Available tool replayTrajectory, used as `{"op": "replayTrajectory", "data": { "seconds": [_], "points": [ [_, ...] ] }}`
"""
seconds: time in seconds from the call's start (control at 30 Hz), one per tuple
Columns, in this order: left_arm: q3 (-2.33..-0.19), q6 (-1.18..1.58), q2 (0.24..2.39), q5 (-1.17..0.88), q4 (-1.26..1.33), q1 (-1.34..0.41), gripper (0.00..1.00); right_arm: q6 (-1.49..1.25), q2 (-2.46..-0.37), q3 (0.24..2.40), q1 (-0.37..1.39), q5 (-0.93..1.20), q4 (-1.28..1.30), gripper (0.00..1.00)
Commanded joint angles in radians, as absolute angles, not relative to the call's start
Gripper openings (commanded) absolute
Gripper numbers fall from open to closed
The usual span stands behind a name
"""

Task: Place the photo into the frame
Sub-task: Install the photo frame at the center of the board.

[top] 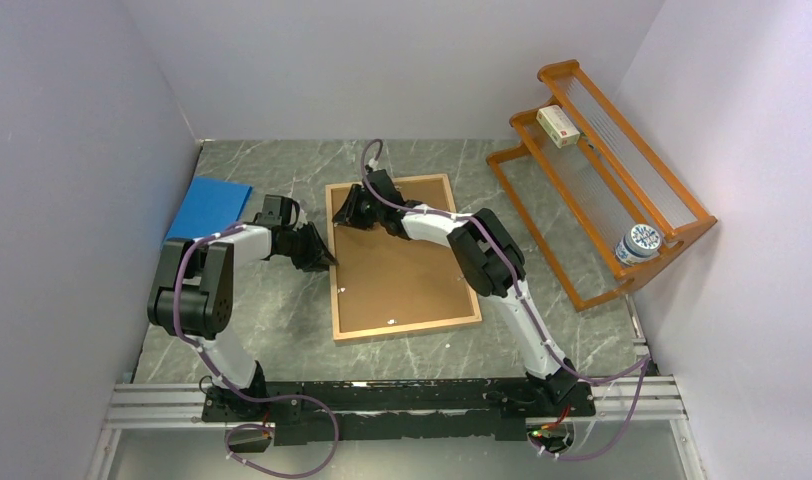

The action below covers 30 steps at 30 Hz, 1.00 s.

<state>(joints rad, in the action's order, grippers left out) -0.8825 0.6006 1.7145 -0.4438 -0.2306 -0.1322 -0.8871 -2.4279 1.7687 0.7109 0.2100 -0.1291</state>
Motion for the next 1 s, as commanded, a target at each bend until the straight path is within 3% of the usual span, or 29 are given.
{"op": "replayTrajectory", "data": {
  "seconds": [0.0,0.37,0.77,0.9,0.97],
  "points": [
    [-0.882,0.562,1.775,-0.396,-0.262,-0.141,0.21,-0.871,-2.479,1.800,0.716,0.233,-0.129,0.27],
    [-0.879,0.560,1.781,-0.402,-0.262,-0.143,0.20,-0.914,-2.497,1.780,0.716,0.221,-0.200,0.28],
    [-0.876,0.566,1.784,-0.404,-0.262,-0.144,0.20,-0.946,-2.500,1.745,0.717,0.216,-0.283,0.48],
    [-0.883,0.566,1.786,-0.401,-0.266,-0.144,0.20,-0.956,-2.472,1.696,0.719,0.219,-0.314,0.47],
    [-0.888,0.565,1.787,-0.395,-0.271,-0.144,0.20,-0.954,-2.443,1.648,0.722,0.204,-0.337,0.40]
  ]
}}
